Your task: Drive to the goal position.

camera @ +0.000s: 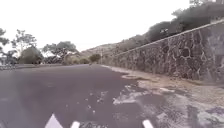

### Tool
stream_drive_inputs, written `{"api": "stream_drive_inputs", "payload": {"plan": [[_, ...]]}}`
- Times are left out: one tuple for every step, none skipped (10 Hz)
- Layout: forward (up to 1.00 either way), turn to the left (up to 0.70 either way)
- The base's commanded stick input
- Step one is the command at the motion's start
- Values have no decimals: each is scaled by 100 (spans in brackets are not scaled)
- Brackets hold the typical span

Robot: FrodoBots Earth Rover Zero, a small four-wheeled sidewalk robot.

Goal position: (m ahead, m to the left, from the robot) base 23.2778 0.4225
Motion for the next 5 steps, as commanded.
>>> {"api": "stream_drive_inputs", "payload": {"plan": [[0, 0], [0, 0], [0, 0], [0, 0], [15, 0]]}}
